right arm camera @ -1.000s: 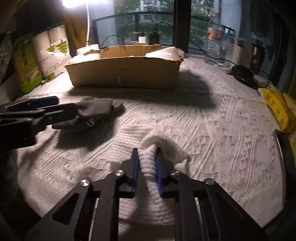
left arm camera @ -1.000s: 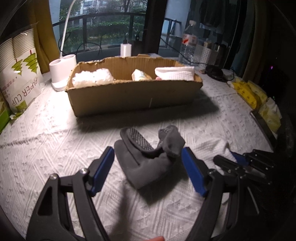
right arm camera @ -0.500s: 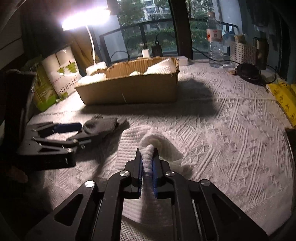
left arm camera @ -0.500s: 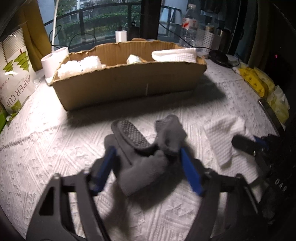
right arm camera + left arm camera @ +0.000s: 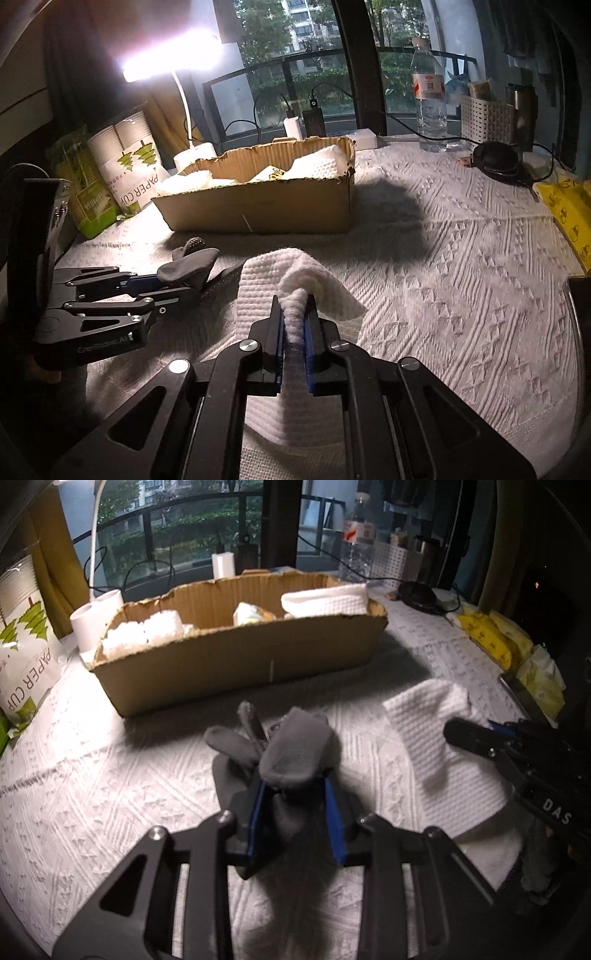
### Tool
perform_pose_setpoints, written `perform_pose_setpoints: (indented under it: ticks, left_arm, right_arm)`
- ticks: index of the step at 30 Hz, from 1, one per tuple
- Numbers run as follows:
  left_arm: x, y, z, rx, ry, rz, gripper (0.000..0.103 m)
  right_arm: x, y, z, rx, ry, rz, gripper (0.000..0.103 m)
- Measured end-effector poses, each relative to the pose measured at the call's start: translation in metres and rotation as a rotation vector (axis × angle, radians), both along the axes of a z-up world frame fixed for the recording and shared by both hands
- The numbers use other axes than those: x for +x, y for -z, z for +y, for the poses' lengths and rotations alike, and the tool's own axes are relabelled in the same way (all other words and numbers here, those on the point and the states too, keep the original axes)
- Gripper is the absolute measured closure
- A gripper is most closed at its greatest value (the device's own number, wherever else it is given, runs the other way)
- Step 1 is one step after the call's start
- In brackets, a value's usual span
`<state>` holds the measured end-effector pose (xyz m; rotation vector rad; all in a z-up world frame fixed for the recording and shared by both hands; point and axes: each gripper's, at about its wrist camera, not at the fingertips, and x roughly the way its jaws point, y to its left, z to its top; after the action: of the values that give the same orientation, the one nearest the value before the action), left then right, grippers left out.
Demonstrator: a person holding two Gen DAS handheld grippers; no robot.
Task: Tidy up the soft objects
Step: 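Carry the white cloth and black glove over the cardboard box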
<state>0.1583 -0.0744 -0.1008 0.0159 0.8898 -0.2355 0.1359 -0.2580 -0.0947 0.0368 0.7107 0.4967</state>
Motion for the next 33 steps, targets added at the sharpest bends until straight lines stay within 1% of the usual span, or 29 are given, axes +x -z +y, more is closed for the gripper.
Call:
perform_pose_setpoints:
  ticks: [7, 17, 25, 33]
  left_arm:
    - [-0.005, -0.020, 0.008, -0.032, -0.004, -0.044, 0.073]
    - [-0.004, -0.051, 0.024, -0.097, -0.023, -0.106, 0.073]
    - [0.007, -0.077, 0.038, -0.129, -0.045, -0.168, 0.073]
    - [0.022, -0.093, 0.049, -0.136, -0.040, -0.215, 0.073]
  right_arm:
    - [0.007, -0.009, -0.001, 0.016, 0.003, -0.010, 0.093]
    - [0.017, -0.033, 0.004, 0.002, -0.002, -0.067, 0.093]
    - [0.028, -0.051, 0.013, -0.018, -0.005, -0.111, 0.093]
    - [0.043, -0.063, 0.020, -0.036, 0.001, -0.132, 0.093]
